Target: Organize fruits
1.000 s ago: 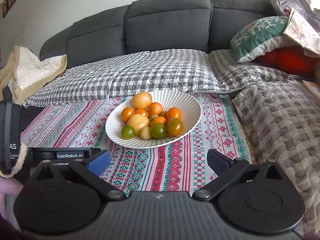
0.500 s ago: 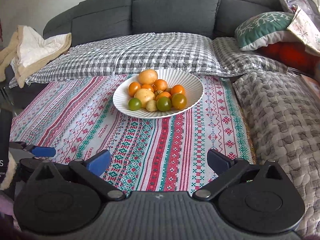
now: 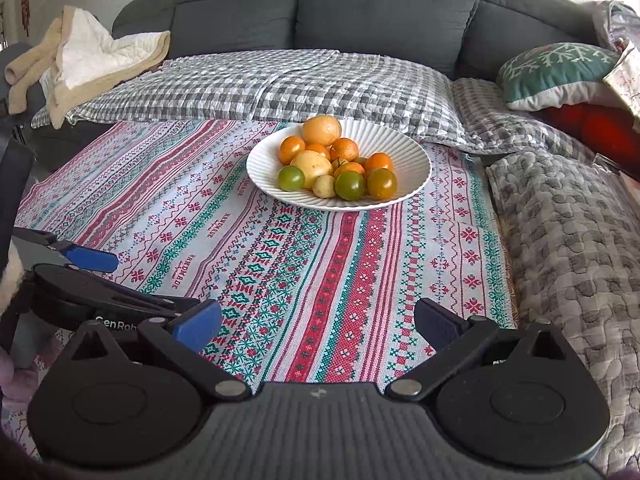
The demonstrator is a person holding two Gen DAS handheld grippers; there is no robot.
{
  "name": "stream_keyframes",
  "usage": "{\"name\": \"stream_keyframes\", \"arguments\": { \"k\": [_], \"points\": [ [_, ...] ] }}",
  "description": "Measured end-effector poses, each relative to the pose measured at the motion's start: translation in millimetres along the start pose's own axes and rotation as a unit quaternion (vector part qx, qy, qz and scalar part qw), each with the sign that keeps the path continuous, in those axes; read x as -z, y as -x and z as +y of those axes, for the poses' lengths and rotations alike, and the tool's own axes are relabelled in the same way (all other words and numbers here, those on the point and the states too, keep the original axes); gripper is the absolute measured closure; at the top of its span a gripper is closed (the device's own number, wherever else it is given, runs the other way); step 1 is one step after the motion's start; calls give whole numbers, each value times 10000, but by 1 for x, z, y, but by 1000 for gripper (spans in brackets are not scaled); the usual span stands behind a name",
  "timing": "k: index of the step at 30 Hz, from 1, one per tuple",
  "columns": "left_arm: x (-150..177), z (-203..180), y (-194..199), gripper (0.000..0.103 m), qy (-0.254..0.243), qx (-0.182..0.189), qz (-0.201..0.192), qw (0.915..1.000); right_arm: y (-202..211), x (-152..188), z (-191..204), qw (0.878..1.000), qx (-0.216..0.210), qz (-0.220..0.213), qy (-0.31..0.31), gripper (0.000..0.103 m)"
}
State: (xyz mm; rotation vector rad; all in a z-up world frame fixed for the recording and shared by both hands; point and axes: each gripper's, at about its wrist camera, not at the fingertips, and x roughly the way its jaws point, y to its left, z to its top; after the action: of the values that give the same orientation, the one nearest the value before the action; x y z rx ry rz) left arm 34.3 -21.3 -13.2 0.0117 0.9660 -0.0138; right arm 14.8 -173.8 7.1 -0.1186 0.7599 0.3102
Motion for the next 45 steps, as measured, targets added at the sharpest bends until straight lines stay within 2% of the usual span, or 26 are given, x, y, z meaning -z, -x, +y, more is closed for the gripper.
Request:
{"name": "stream_keyframes", "arguments": {
  "k": [25, 38, 45],
  "points": [
    [8, 8, 31, 10, -28, 132, -157, 9998, 11, -5, 1, 9971, -56, 311, -691, 0],
    [11, 19, 47, 10, 81, 28, -200, 9998, 16, -3, 12, 9959, 144, 477, -760, 0],
    [14, 21, 50, 10, 72, -100, -195, 9997, 21, -2, 18, 9965, 378, 394, -639, 0]
  ]
}}
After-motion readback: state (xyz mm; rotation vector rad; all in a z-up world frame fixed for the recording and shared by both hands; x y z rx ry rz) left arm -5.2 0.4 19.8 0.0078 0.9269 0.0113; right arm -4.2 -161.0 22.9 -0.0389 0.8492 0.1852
